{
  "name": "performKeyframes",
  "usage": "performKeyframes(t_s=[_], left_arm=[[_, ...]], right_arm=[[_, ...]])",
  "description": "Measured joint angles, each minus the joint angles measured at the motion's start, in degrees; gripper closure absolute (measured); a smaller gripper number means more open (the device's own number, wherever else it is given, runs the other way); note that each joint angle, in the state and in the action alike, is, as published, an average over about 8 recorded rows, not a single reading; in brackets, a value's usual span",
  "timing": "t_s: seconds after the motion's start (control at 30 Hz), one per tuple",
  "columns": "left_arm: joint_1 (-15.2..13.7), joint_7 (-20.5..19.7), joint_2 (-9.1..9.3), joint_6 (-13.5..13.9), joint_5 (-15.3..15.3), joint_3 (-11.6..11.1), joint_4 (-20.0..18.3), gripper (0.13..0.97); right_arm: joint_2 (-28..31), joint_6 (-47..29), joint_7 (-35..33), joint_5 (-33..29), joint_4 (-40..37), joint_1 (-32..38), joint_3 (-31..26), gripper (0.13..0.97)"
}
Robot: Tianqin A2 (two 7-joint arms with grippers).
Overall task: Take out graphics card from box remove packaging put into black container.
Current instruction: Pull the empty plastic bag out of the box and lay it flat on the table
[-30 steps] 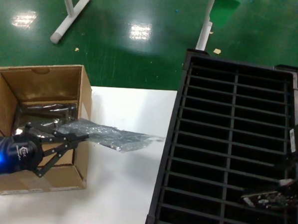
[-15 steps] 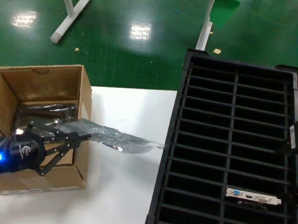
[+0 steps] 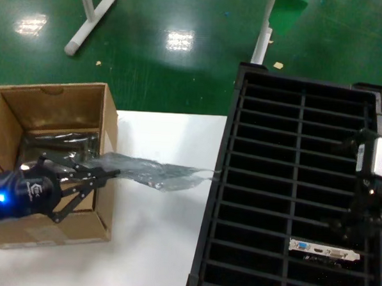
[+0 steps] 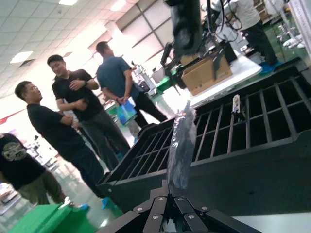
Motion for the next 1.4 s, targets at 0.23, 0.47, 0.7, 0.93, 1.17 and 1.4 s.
performKeyframes(t_s=[0.23, 0.47, 0.7, 0.93, 1.17, 1.4], left_arm=[[-0.33, -0.86, -0.42, 0.00, 0.00, 0.70, -1.36, 0.955], [-0.71, -2.14, -0.90, 0.00, 0.00, 1.60, -3.63, 0.955], [-0.92, -3.73, -1.38, 0.00, 0.55, 2.13, -5.90, 0.955], [-0.90, -4.59, -1.37, 0.00, 5.01, 1.70, -6.59, 0.955], [-1.99, -4.15, -0.32, 0.00, 13.32, -2.14, -4.72, 0.955], [-4.22, -2.31, 0.67, 0.00, 20.65, -6.38, -0.90, 0.955]], right_arm=[[-1.73, 15.21, -4.53, -4.64, -4.32, -13.54, 8.14, 0.264], [-4.34, 20.41, -7.16, -6.50, -6.57, -19.73, 13.31, 0.178], [-5.22, 16.53, -7.99, -6.45, -5.78, -19.59, 14.74, 0.131], [-6.23, 14.69, -8.76, -6.78, -5.58, -20.05, 16.25, 0.129], [-7.13, 13.58, -9.42, -7.15, -5.54, -20.58, 17.57, 0.129], [-7.79, 12.86, -9.90, -7.44, -5.54, -20.95, 18.49, 0.129]])
